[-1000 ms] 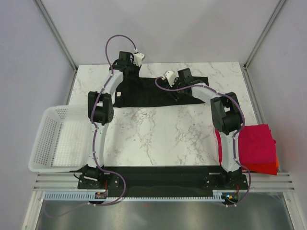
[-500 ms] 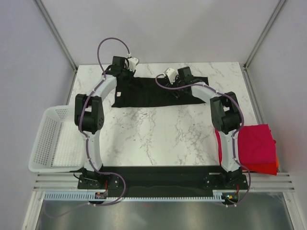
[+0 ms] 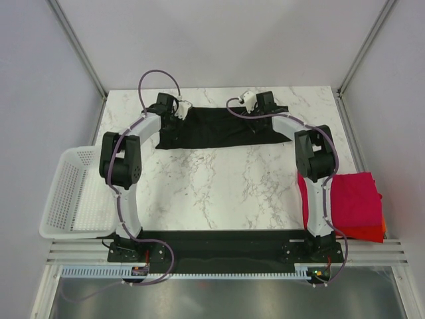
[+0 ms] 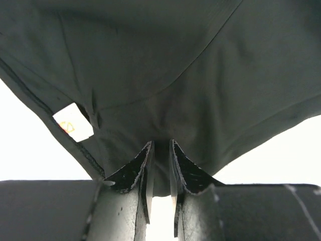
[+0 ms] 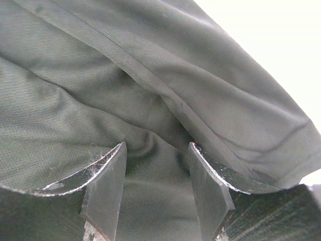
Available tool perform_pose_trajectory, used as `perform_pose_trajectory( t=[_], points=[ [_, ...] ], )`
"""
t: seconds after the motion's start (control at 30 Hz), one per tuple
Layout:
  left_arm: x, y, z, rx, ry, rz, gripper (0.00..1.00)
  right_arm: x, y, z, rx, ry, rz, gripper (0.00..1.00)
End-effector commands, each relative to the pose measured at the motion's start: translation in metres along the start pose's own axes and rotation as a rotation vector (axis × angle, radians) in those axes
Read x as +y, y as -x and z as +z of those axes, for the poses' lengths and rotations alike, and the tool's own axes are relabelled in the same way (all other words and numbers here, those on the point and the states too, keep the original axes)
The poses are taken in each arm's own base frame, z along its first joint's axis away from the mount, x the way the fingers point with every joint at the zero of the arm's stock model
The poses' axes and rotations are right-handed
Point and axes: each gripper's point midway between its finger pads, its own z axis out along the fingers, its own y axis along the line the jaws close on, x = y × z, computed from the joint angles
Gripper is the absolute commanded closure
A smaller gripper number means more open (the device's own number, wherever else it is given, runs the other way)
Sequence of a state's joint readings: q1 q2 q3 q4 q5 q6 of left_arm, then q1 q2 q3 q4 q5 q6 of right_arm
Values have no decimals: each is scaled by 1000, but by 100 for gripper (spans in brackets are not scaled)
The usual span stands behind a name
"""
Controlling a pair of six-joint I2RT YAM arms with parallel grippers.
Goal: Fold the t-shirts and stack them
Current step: Fold the tshirt
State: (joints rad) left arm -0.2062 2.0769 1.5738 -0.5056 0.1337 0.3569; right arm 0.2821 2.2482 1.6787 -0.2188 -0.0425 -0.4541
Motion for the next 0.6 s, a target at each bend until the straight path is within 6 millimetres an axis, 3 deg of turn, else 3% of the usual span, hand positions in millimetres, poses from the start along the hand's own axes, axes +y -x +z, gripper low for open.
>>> perform_pose_trajectory(
  t=[0.0,0.2,0.3,0.43,0.5,0.57],
  points=[
    [0,-21,12,71,-10,18,76,-22,-3,-1,18,-75,21,40],
    [-2,-40,23,123,-12,15,76,-29,-43,-7,94,-101,58,40],
    [-3,-50,27,152,-10,28,77,-46,-32,-20,38,-121,135,41],
    [-1,-54,24,159,-2,32,77,-74,6,-63,-67,-171,151,40],
    [-4,-55,23,161,-6,34,78,-86,10,-84,-96,-199,148,40],
    [-4,-57,23,164,-5,34,78,-91,-3,-92,-82,-212,129,39]
  ],
)
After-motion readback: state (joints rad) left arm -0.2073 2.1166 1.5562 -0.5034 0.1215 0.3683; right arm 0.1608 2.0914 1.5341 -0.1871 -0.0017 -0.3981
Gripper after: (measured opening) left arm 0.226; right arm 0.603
